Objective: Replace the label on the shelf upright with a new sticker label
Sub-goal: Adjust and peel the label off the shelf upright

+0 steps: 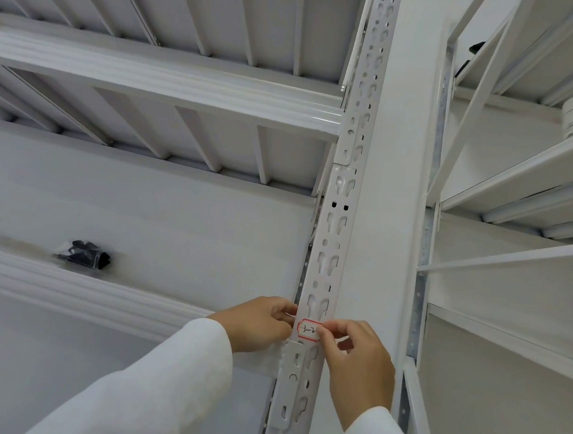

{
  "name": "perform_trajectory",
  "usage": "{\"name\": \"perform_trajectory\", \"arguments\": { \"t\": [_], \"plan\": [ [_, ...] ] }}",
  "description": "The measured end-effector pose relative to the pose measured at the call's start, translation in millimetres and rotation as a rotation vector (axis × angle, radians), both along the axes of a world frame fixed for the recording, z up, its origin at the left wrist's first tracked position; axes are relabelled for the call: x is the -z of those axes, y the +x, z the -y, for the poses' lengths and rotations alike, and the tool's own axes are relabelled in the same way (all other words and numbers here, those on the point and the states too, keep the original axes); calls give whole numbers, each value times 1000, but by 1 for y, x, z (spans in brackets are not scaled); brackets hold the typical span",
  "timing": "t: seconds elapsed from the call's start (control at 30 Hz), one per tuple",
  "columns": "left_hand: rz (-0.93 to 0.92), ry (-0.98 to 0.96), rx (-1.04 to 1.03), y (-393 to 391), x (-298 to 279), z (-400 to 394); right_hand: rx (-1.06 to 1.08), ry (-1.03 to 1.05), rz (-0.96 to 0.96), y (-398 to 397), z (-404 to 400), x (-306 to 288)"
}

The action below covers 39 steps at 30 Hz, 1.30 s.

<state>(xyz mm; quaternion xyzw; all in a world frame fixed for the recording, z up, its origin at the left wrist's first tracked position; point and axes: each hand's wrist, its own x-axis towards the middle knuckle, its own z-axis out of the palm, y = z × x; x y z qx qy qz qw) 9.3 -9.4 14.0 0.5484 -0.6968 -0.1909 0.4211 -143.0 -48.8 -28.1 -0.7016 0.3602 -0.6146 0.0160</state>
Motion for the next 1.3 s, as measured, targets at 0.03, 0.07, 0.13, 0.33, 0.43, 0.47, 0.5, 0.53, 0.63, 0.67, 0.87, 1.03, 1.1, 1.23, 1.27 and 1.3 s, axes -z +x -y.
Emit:
{"name": "perform_trajectory", "arguments": {
  "t": [0.03, 0.07, 0.13, 0.33, 0.43, 0.47, 0.5, 0.53, 0.63, 0.67, 0.87, 1.03, 1.1, 1.23, 1.27, 1.3],
  "plan": [
    [3, 3, -3, 0, 0, 0, 11, -11, -17, 0, 0, 1],
    [5, 1, -2, 1, 1, 1, 24, -25, -33, 0, -1, 2],
    [9, 1, -5, 1, 2, 2, 47, -56, -41, 0, -1, 3],
    [-1, -16, -14, 1, 2, 2, 50, -15, -12, 3, -3, -1],
    [-1, -10, -11, 1, 2, 1, 62, 20, -67, -1, -5, -6],
    [-5, -11, -7, 1, 2, 2, 59, 30, -81, -2, -6, -8],
    [-5, -10, -8, 1, 2, 2, 55, 39, -93, -4, -6, -10],
    [-4, -12, -5, 1, 2, 3, 53, 42, -99, -5, -6, -11],
    [11, -12, -5, 0, 1, 2, 72, 6, -77, -9, -5, -9],
    [12, -14, -4, 0, 1, 1, 81, -13, -79, -9, -6, -8],
    [9, -16, 3, -1, 0, -1, 121, -47, -119, -6, -9, -5],
    [12, -21, 13, -1, 1, -1, 92, -134, -48, -3, -6, 0],
    [7, -21, 13, -1, 0, -1, 117, -187, -73, -2, -5, 4],
    [2, -18, 11, 0, 2, 1, 144, -217, -83, -2, -4, 6],
    [-1, -19, 15, 0, 2, 1, 130, -187, -78, -2, -5, 5],
    [-5, -18, 16, -1, 2, 1, 111, -158, -76, -2, -6, 4]
  ]
}}
